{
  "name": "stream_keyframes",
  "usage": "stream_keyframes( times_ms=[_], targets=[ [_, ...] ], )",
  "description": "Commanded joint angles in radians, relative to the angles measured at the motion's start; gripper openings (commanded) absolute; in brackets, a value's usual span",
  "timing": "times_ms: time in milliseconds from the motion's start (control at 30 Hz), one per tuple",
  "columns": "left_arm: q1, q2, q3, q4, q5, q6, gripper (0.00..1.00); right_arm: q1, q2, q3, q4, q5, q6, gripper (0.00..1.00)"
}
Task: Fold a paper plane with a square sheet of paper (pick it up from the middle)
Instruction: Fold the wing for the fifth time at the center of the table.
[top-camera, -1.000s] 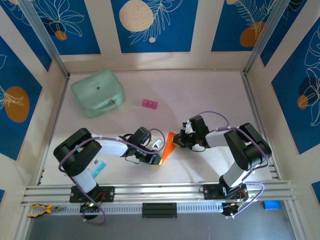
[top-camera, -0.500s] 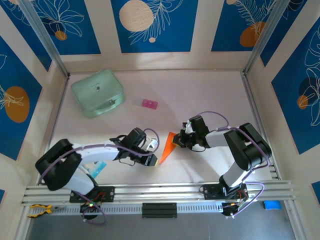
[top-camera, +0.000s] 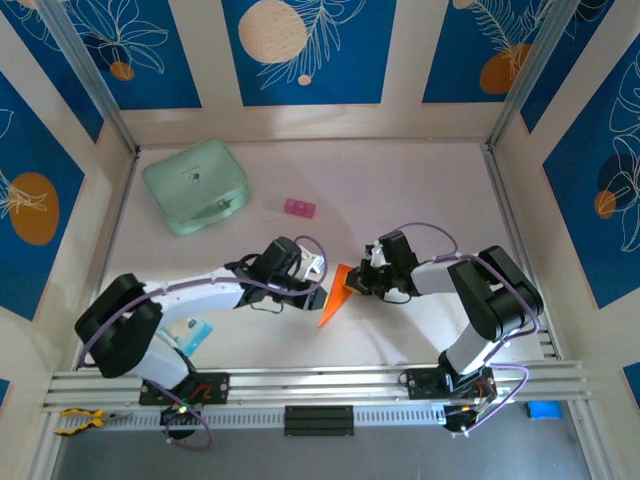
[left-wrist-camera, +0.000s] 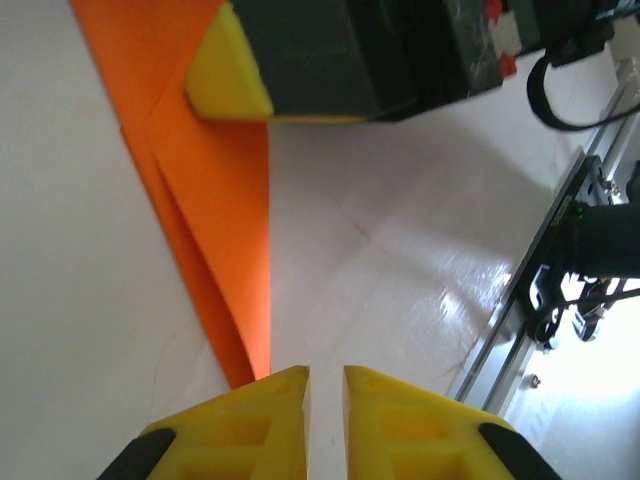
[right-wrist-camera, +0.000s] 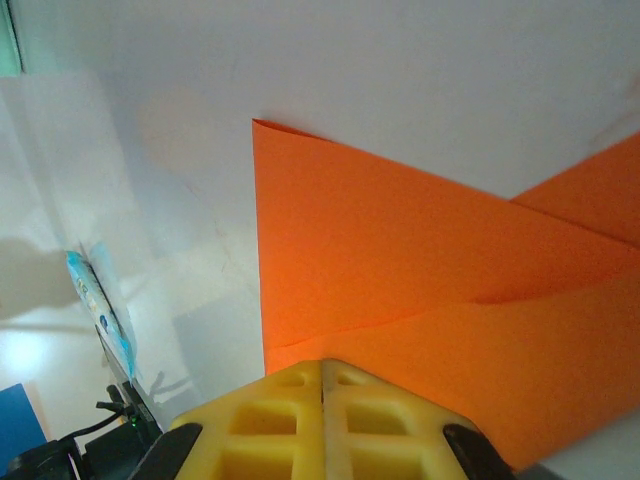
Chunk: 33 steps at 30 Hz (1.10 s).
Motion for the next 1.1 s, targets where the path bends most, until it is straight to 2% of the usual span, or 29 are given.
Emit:
stream_keyframes(
  times_ms=[0, 200, 500, 767, 900, 1067],
  targets=[
    [-0.003, 0.05, 0.055, 0.044, 0.051, -0.021, 0.16, -0.018, 0.04, -0.037, -0.144, 0.121, -0.018, 0.05],
    [-0.005, 0.128, 0.086, 0.081, 0.137, -0.028, 0.14, -0.019, 0.034, -0.043, -0.146, 0.124, -0.017, 0.05],
    [-0.011, 0.249, 0.149, 0.107, 0.164, -0.039, 0.14, -0.019, 0.034, -0.044, -0.142, 0.122, -0.015, 0.05],
    [-0.023, 0.332, 0.174, 0.056, 0.158, -0.026, 0.15, -0.017, 0.033, -0.051, -0.139, 0.125, -0.011, 0.05],
    [-0.036, 0.364, 0.178, -0.032, 0.141, 0.018, 0.15, -0.018, 0.036, -0.054, -0.137, 0.127, -0.011, 0.05],
    [-0.052, 0.359, 0.142, -0.124, 0.075, 0.073, 0.14, -0.02, 0.035, -0.06, -0.138, 0.13, -0.011, 0.05]
  ],
)
